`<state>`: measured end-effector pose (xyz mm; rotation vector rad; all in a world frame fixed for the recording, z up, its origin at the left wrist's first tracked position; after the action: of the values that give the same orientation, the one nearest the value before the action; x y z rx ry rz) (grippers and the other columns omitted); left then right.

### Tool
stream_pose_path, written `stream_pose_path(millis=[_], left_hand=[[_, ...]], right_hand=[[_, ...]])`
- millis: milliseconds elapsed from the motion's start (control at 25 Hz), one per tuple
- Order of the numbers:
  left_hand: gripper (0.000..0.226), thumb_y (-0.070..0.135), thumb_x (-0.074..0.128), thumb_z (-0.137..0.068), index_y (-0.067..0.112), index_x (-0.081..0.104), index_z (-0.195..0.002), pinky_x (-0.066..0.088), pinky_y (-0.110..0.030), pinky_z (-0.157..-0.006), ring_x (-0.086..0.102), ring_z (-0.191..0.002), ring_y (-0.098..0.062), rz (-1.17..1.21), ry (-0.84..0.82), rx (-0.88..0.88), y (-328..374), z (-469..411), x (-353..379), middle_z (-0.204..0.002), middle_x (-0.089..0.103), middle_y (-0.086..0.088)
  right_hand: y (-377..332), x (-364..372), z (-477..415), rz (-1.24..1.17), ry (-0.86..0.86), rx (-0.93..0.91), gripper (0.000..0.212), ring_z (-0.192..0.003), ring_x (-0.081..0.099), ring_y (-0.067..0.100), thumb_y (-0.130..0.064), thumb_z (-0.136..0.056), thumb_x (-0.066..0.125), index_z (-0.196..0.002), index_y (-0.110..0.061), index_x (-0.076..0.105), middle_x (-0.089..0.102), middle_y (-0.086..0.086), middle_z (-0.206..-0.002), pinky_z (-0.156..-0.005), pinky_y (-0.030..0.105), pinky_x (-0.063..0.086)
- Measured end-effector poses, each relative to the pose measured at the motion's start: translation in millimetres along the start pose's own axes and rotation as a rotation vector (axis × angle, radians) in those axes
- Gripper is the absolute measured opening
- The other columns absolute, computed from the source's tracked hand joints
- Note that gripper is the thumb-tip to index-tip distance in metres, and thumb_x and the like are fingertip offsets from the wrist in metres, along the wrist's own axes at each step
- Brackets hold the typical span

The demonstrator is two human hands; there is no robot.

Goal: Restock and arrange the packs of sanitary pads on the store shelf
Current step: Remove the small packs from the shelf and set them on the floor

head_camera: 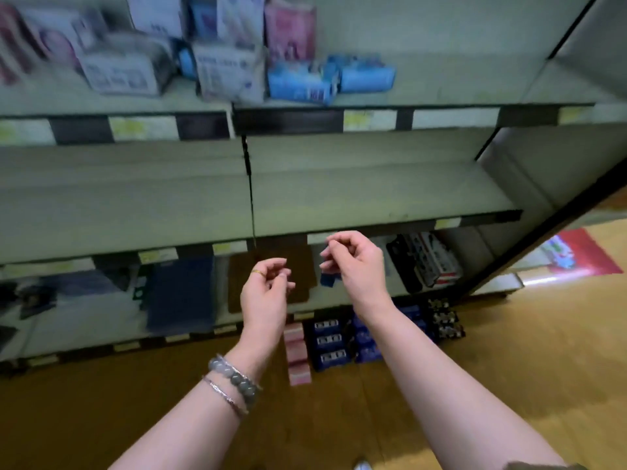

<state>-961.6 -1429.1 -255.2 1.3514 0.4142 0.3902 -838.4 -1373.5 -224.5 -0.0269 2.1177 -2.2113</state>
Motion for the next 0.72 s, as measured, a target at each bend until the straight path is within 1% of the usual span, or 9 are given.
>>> stream_pose_path(millis=[80,160,200,320,400,520,640,720], left_hand=[[0.02,0.0,0.048,-0.092,0.017,0.058,-0.097,0.05,-0.018,-0.068,0.059,-0.061,0.001,0.054,-0.017,0.065,30.3,-10.7,-6.7,-0.086,0.062,0.001],[0.024,-0.003,0.046,-0.091,0.018,0.057,-0.092,0.049,-0.015,-0.066,0.058,-0.057,0.004,0.099,-0.056,0.127,57.7,-20.1,-8.8,-0.084,0.061,0.001],[0.024,-0.005,0.045,-0.091,0.017,0.056,-0.092,0.049,-0.013,-0.065,0.058,-0.058,0.003,0.124,-0.083,0.155,70.7,-23.1,-8.2,-0.083,0.06,0.001],[0.022,-0.009,0.043,-0.091,0.008,0.056,-0.097,0.05,-0.011,-0.064,0.057,-0.068,-0.011,0.197,-0.155,0.218,103.5,-29.9,-0.2,-0.085,0.057,-0.005],[0.022,-0.01,0.042,-0.09,0.006,0.056,-0.098,0.05,-0.012,-0.063,0.056,-0.068,-0.011,0.23,-0.175,0.259,123.2,-37.8,5.9,-0.085,0.057,-0.006],[0.023,-0.01,0.044,-0.09,0.007,0.056,-0.095,0.05,-0.012,-0.062,0.057,-0.061,-0.002,0.265,-0.155,0.319,151.3,-57.0,12.3,-0.082,0.057,-0.005],[0.027,-0.011,0.043,-0.089,0.012,0.057,-0.09,0.05,-0.011,-0.062,0.055,-0.068,-0.01,0.273,-0.101,0.395,176.8,-79.3,18.8,-0.082,0.057,-0.005],[0.03,-0.012,0.044,-0.088,0.015,0.057,-0.086,0.049,-0.011,-0.061,0.055,-0.068,-0.01,0.272,-0.048,0.43,196.6,-95.9,27.5,-0.08,0.058,-0.004]], right_hand=[[-32.6,8.5,-2.5,-0.027,-0.002,-0.076,0.024,-0.05,0.057,0.006,0.001,-0.091,0.051,-0.077,-0.017,0.059,0.059,0.004,-0.066,-0.055,0.02,0.051],[-59.7,12.5,-2.8,-0.057,-0.001,-0.145,0.024,-0.051,0.057,0.005,0.003,-0.091,0.05,-0.077,-0.015,0.059,0.059,0.004,-0.066,-0.055,0.018,0.05],[-70.5,12.7,-3.0,-0.07,0.004,-0.172,0.024,-0.052,0.057,0.005,0.004,-0.091,0.05,-0.077,-0.014,0.059,0.059,0.004,-0.066,-0.055,0.018,0.05],[-95.2,10.0,-9.3,-0.061,-0.002,-0.25,0.024,-0.053,0.058,0.006,0.002,-0.091,0.052,-0.077,-0.016,0.06,0.06,0.002,-0.065,-0.055,0.018,0.049],[-112.2,7.6,-21.7,-0.046,-0.01,-0.298,0.023,-0.055,0.058,0.006,0.001,-0.091,0.052,-0.077,-0.015,0.06,0.06,0.003,-0.066,-0.056,0.018,0.049],[-140.1,7.0,-53.7,-0.044,-0.027,-0.365,0.023,-0.056,0.058,0.004,0.004,-0.09,0.051,-0.077,-0.013,0.06,0.059,0.006,-0.067,-0.056,0.018,0.051],[-160.6,11.4,-92.0,-0.08,-0.059,-0.401,0.025,-0.053,0.057,0.004,0.005,-0.09,0.051,-0.076,-0.013,0.059,0.059,0.005,-0.065,-0.056,0.019,0.051],[-174.5,13.0,-118.4,-0.092,-0.106,-0.421,0.026,-0.052,0.056,0.003,0.005,-0.09,0.051,-0.075,-0.015,0.058,0.059,0.003,-0.064,-0.056,0.019,0.05]])
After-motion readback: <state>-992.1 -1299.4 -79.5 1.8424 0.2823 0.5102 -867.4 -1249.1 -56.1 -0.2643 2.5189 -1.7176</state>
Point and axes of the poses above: each hand's wrist, its own z-axis away from the middle knuckle, its own x-axis out of the palm, y = z × x, the point moved 2 cm from there along -z, towards the middle knuckle
